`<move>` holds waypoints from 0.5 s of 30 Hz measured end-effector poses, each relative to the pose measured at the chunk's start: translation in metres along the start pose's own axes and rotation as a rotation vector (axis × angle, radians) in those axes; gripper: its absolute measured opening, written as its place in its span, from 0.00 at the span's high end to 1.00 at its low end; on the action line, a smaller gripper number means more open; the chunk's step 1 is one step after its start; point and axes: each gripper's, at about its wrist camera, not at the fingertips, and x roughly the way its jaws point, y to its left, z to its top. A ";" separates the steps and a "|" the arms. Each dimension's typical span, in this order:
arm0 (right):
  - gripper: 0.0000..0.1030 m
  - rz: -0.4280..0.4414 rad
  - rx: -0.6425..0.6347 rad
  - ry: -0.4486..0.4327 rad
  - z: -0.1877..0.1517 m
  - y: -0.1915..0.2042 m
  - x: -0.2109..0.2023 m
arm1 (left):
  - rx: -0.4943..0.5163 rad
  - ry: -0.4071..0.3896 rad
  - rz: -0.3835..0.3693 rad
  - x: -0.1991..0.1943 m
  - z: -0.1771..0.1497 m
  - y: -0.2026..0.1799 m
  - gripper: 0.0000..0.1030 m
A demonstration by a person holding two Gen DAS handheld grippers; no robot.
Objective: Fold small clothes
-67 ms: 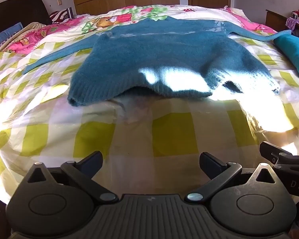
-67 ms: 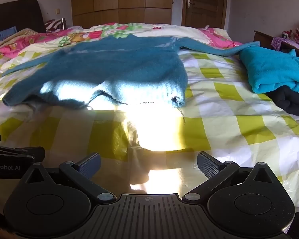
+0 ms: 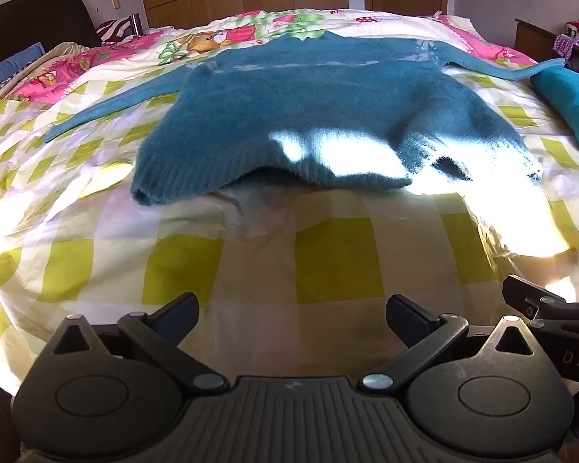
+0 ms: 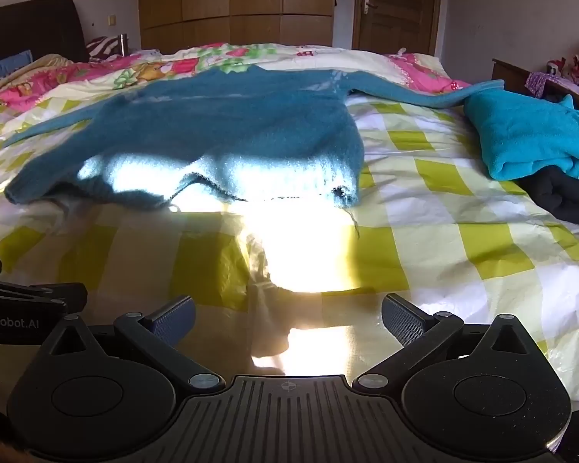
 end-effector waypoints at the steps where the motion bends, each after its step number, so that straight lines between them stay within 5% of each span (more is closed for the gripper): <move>1: 0.00 0.001 0.000 0.000 0.000 0.000 -0.001 | -0.001 0.004 -0.002 0.004 -0.003 -0.001 0.00; 15: 0.00 -0.001 -0.001 0.005 0.000 0.001 0.001 | 0.005 0.019 0.007 0.008 -0.001 -0.007 0.00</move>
